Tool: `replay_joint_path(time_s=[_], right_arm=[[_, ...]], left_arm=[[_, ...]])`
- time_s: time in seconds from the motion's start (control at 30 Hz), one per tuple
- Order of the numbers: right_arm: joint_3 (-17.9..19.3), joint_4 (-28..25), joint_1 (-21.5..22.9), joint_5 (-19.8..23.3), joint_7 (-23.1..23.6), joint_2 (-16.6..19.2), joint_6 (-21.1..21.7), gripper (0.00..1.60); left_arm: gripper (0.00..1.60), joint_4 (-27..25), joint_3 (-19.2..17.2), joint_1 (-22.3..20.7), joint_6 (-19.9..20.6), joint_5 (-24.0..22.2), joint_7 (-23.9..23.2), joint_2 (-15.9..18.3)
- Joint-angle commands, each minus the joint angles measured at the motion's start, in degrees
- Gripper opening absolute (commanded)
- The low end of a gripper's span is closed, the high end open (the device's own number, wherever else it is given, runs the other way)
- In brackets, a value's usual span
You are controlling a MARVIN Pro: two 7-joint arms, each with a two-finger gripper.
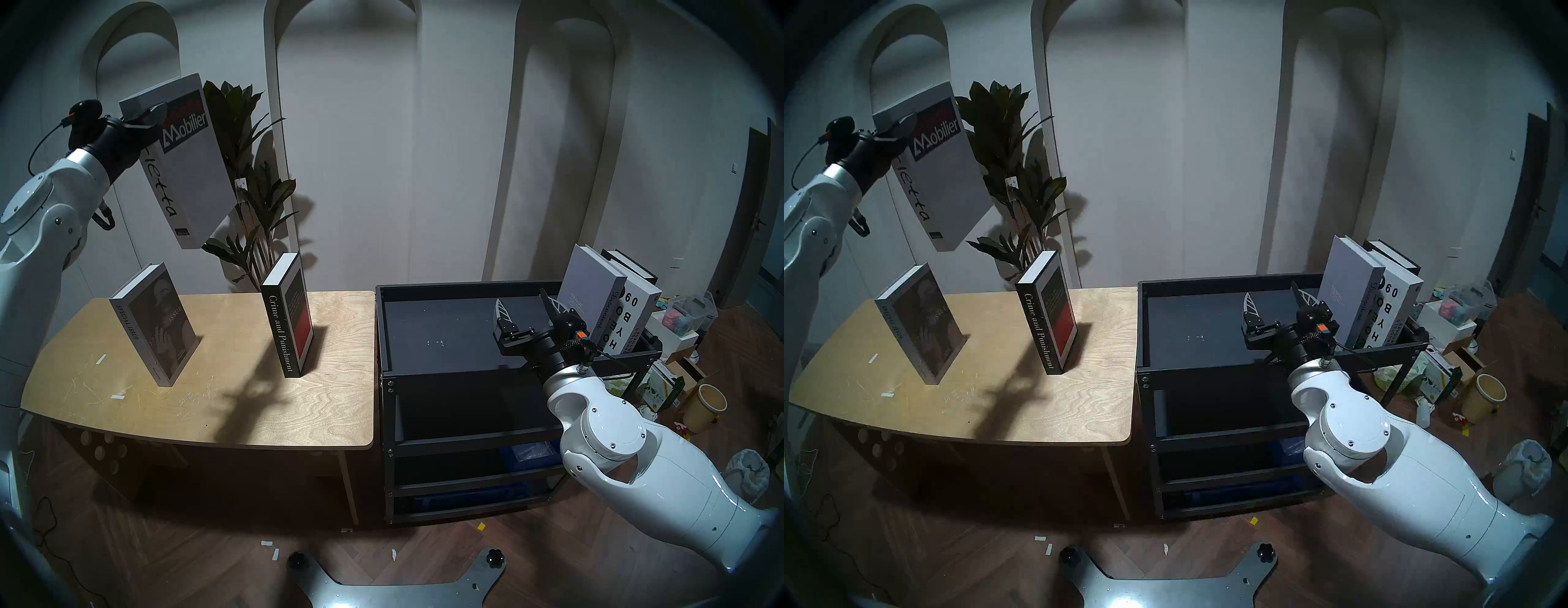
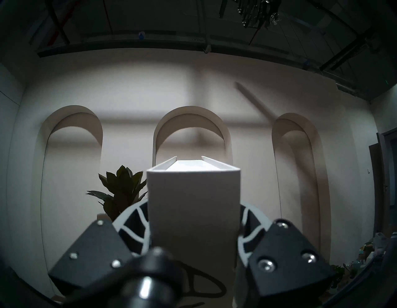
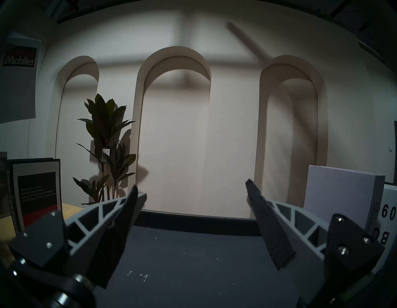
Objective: Move the books from the display table onto the shelf, standing them upright with spines facing out and tallest at one end
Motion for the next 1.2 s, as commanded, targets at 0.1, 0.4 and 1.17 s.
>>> replay_joint_path(time_s=[0.1,0.4,1.17], right_arm=[[0.16,-0.87,0.55,-0.01,0.11,-0.11,-0.25,1.60],[0.05,-0.84,0.63,-0.01,0.07,-0.05,-0.26,1.60],[-0.18,-0.74,0.79,-0.01,-0.06,0.06,-0.25,1.60]], left_arm=[[0.00,-9.24,1.17,-7.26,5.99,-6.06,9.42,-2.33],[0.00,-16.75,5.89,-11.51,10.01,-11.65,17.84,-6.33],[0.00,-21.28,22.20,-21.18,14.14,-12.19,37.43,-15.25]])
